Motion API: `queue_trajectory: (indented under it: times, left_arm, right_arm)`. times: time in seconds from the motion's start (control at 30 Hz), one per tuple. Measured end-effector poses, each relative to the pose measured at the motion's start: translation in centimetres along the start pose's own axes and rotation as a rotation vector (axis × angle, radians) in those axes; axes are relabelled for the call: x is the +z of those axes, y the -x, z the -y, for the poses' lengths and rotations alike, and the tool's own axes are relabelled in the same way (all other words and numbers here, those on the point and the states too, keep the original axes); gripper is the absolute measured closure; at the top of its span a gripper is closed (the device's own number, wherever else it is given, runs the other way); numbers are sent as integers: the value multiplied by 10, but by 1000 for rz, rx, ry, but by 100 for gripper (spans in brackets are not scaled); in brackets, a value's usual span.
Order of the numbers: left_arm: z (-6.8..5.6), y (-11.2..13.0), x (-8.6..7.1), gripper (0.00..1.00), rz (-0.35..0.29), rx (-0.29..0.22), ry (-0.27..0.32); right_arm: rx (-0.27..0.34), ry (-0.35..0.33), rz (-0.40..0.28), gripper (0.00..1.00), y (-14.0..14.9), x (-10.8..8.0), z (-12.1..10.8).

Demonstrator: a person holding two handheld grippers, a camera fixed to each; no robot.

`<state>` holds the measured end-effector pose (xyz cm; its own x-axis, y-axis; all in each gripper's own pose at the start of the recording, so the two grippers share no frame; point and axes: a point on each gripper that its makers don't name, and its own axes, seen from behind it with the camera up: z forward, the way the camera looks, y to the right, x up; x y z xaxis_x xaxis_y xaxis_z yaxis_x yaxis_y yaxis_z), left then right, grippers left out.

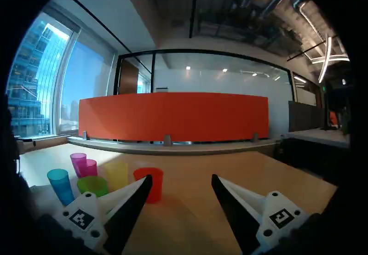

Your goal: Pour water

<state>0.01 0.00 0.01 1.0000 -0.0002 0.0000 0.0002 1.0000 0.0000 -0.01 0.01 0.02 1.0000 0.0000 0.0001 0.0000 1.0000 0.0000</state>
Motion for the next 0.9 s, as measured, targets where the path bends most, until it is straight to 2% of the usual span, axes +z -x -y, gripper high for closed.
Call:
queue_trajectory:
  times: [0.2,0.4,0.6,0.9]
  left_arm:
    - [1,-11,3,13,-4,-9,0]
    - [-4,-32,6,13,2,4,15]
    - [-14,-60,12,13,-1,15,52]
    - [-27,-114,20,13,-27,41,101]
  right_arm:
    - [4,-10,6,1,-5,6,-2]
    - [-14,-39,12,1,-32,10,2]
    - [-39,-69,30,1,-62,14,8]
    - [-38,-122,40,1,-104,22,16]
